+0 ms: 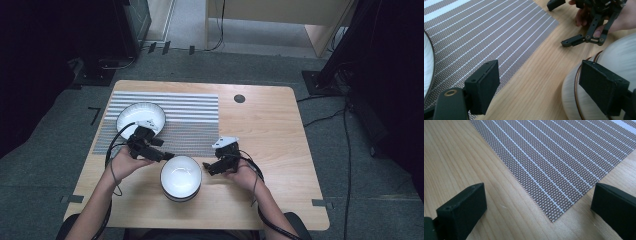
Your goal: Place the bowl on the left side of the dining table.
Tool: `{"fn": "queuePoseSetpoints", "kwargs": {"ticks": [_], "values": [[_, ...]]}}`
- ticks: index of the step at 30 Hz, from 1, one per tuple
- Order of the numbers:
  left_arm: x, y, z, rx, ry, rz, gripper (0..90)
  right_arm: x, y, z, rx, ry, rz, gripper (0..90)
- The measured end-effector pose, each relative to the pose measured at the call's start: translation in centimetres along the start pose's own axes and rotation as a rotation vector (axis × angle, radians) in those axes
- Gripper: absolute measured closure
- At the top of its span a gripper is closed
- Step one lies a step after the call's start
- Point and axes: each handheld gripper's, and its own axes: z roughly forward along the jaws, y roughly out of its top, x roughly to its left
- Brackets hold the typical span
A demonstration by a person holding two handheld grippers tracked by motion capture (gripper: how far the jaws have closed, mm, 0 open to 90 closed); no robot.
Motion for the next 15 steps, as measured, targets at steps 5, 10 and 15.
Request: {"fn": "queuePoseSetpoints", "kwargs": {"ticks": [5,10,15], "values": [[-0.4,0.2,-0.2,0.007,-0.001,-0.004,16.9,0.0,0.0,0.0,0.0,0.0,0.0,0.0],[-0.9,0.5,-0.7,-0.002,0.009,-0.001,17.0,0.0,0.0,0.0,-0.001,0.0,0.0,0.0],[-1.1,0.7,-1.2,-0.015,0.009,0.0,17.0,0.0,0.0,0.0,0.0,0.0,0.0,0.0]]}}
